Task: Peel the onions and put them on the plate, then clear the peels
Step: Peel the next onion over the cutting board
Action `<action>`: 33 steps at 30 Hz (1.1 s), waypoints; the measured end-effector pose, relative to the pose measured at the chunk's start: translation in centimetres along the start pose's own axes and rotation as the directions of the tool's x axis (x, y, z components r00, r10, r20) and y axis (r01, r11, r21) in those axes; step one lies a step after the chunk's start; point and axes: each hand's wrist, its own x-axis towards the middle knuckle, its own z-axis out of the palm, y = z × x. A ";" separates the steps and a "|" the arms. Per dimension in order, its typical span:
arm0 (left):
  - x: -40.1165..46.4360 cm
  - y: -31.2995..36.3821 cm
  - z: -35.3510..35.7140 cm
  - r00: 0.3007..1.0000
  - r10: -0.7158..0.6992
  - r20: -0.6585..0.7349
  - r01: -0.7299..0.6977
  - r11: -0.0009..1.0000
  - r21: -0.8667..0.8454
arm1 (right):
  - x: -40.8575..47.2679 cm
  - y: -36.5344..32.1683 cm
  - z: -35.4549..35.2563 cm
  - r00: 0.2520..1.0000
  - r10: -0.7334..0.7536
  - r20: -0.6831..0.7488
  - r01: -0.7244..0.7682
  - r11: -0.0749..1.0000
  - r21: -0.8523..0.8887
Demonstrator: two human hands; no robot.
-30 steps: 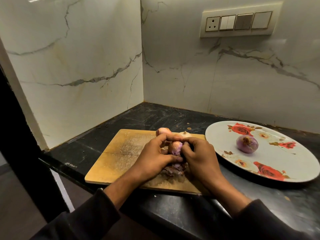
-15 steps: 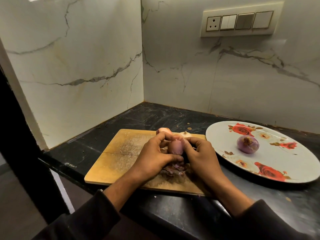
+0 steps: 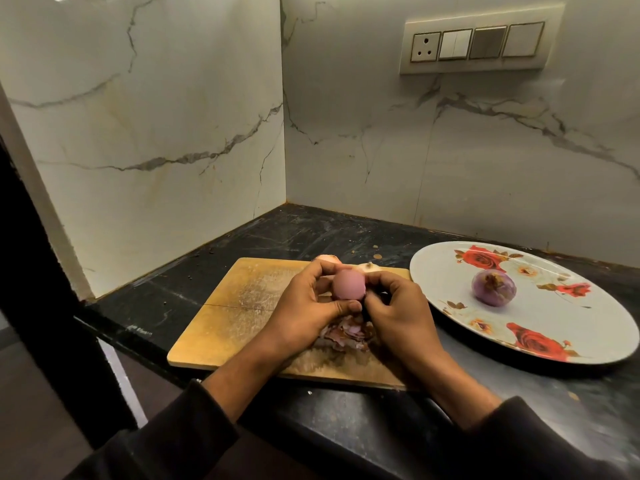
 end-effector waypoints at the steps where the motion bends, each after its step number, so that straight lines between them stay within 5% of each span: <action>1: 0.0 -0.1 0.0 1.000 -0.011 0.008 0.012 1.000 -0.020 | 0.0 0.0 -0.1 1.000 0.006 0.013 -0.006 1.000 0.002; 10: 0.2 -0.2 -0.3 0.997 -0.067 0.029 0.071 0.984 -0.165 | -0.4 -0.5 -0.3 0.984 -0.167 -0.066 0.157 0.978 -0.138; 15: -0.1 0.3 -0.1 0.993 -0.120 -0.003 0.116 0.963 -0.243 | -0.4 -0.3 -0.8 0.993 -0.112 -0.039 0.107 0.988 -0.113; 22: -0.2 0.6 0.0 0.991 -0.126 0.049 0.132 0.979 -0.155 | -0.4 -0.7 -1.1 0.997 -0.074 0.027 0.071 0.993 0.092; 33: -0.4 0.4 0.1 0.997 -0.060 0.048 0.064 0.994 -0.084 | -0.7 -1.1 -0.6 0.990 -0.096 -0.107 0.096 0.995 0.001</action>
